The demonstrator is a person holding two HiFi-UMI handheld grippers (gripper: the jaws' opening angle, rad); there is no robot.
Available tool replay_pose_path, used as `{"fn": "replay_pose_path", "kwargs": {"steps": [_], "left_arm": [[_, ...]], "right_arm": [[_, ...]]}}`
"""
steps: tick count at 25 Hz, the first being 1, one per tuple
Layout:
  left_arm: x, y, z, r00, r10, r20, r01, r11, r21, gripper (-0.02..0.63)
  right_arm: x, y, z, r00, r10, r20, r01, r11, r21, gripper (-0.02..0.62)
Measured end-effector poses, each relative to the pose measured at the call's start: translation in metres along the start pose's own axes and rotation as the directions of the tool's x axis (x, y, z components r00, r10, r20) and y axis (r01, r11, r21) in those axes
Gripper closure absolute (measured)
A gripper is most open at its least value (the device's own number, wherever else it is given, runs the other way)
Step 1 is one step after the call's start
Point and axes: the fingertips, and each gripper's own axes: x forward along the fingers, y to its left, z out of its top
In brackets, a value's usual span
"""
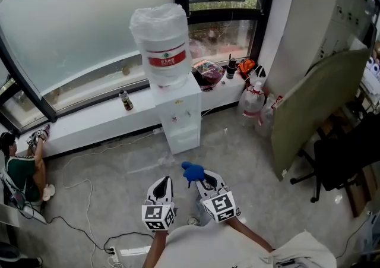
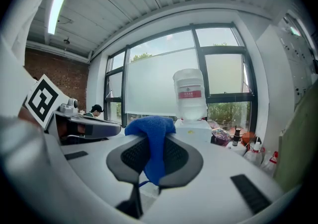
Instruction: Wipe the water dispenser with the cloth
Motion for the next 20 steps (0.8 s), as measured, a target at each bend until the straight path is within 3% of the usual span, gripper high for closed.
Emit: {"fn": "replay_pose_path", "kwargs": {"steps": [20], "left_arm": [[-0.0003,-0.0065,-0.0012,1.000,-0.016,0.008,0.016,1.000,0.001,0.594]], "right_arm": [[-0.0042,0.0001,0.0045,1.000,-0.009,0.015,0.009,1.000,-0.011,0.542]]}}
